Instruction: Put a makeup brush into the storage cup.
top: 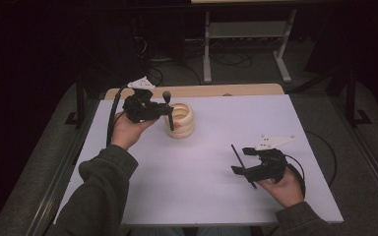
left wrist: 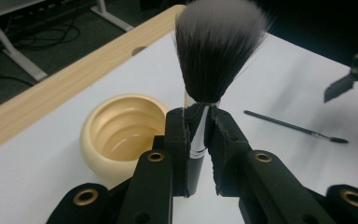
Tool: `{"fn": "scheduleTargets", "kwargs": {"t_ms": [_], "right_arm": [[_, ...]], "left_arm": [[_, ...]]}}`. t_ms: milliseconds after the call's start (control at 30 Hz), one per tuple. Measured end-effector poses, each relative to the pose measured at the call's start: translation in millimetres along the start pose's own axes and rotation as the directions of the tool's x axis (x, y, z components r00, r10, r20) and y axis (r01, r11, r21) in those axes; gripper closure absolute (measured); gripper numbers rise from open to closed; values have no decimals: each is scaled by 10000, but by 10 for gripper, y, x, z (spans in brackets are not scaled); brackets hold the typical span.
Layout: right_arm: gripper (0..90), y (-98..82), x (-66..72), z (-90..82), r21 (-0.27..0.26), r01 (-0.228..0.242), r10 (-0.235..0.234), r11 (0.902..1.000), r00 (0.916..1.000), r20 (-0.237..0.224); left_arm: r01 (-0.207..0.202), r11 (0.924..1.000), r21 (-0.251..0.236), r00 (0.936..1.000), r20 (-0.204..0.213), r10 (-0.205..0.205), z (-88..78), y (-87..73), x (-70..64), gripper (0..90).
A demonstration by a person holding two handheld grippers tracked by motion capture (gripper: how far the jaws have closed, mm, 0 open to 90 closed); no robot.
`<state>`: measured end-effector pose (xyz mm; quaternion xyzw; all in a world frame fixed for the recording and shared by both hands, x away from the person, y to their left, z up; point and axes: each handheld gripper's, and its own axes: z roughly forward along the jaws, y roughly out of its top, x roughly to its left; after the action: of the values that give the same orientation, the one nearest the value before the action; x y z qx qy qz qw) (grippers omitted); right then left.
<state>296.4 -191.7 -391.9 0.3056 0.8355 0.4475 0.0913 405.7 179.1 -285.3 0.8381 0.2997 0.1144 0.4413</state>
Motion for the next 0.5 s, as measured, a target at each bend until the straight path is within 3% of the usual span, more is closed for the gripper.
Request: {"fn": "scheduleTargets", "kwargs": {"t_ms": [500], "right_arm": [[203,3,-3,18,31,26,-26,10000,9999,-112]], "left_arm": [[278,9995,122,9994,-191,-275,113,208,166,781]]}}
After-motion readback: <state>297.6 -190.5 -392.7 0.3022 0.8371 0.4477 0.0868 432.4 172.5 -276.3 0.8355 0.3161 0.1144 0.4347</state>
